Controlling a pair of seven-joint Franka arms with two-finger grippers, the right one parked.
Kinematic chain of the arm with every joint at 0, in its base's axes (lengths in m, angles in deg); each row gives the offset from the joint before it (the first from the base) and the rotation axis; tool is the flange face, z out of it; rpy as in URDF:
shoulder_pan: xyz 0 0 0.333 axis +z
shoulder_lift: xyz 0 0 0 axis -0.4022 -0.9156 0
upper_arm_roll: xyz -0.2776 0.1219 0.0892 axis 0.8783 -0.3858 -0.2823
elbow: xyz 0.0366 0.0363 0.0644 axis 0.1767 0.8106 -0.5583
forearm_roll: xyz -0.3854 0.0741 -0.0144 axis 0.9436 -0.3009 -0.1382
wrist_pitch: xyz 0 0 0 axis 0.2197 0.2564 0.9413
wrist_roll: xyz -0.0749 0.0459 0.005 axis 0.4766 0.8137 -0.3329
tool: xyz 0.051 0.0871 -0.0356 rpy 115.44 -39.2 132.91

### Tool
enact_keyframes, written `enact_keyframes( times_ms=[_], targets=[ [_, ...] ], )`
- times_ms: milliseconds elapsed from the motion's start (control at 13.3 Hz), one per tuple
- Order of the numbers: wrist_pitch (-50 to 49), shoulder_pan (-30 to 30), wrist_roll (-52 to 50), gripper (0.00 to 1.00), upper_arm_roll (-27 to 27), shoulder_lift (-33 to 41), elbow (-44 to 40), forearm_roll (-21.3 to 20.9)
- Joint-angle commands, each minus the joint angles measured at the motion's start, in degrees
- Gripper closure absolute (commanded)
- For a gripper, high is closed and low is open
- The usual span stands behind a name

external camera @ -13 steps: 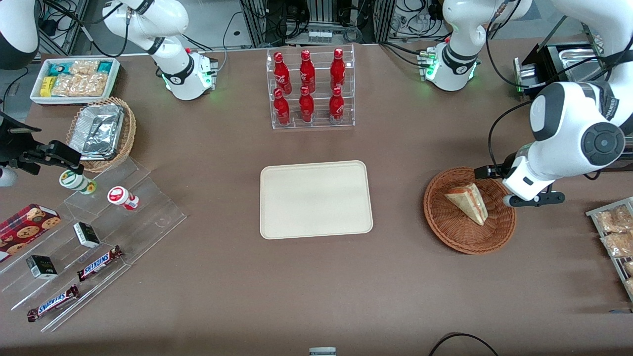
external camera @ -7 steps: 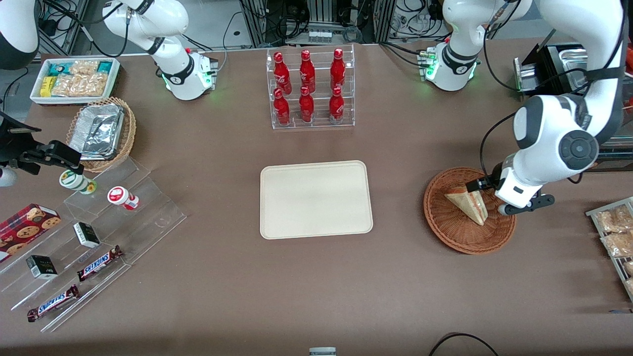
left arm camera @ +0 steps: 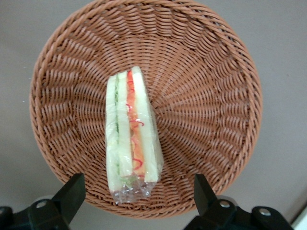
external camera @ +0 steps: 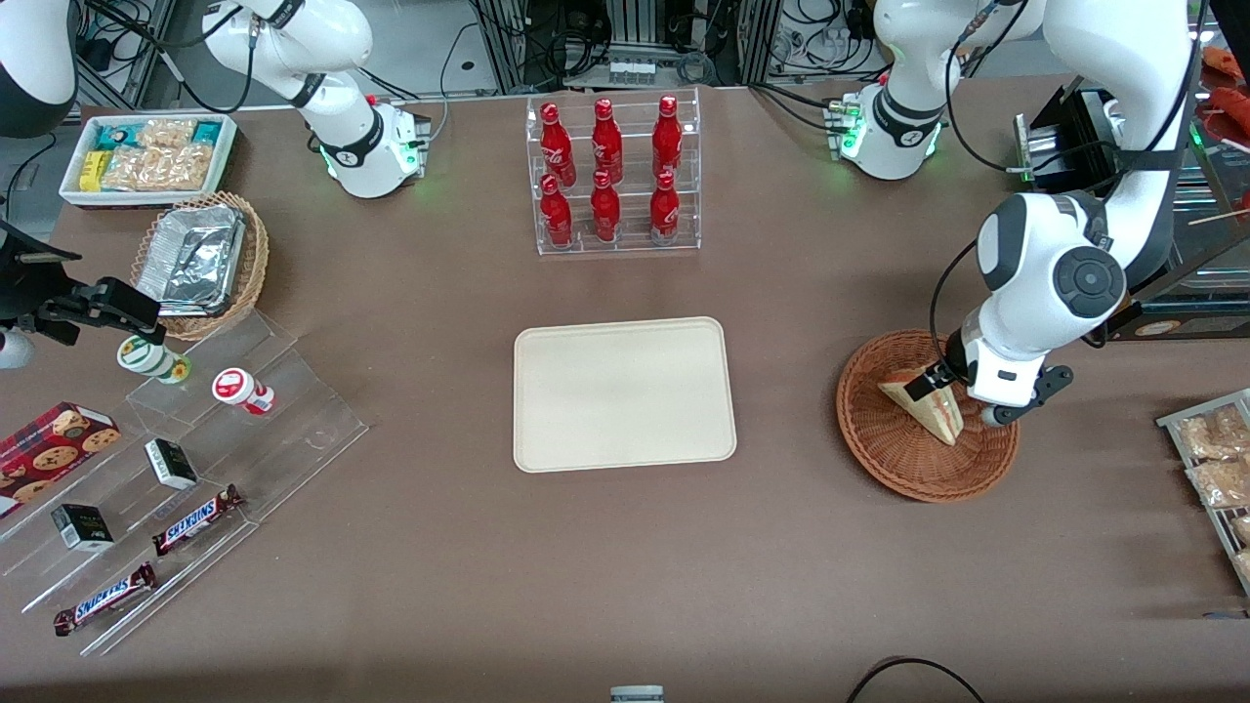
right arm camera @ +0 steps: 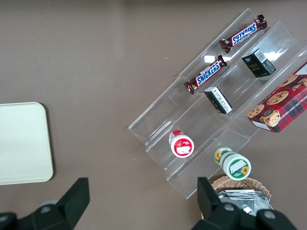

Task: Place sandwich from basket to tray
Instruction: 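Lower the left gripper and close it on the wrapped sandwich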

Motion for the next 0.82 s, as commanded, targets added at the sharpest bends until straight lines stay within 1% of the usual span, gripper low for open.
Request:
enact_keyframes(
  times_ms=[0, 150, 300, 750],
  targets=[
    [2.26, -0.27, -5.86, 0.0, -0.01, 1.67, 2.22, -3.51],
    [4.72, -0.27, -7.28, 0.0, -0.01, 1.49, 3.79, -3.51],
    [5.08, -0.27, -9.04, 0.0, -0.01, 0.8, 3.8, -3.51],
    [7.19, 0.17, -9.65, 0.0, -0.1, -2.19, 3.8, -2.81]
  ],
)
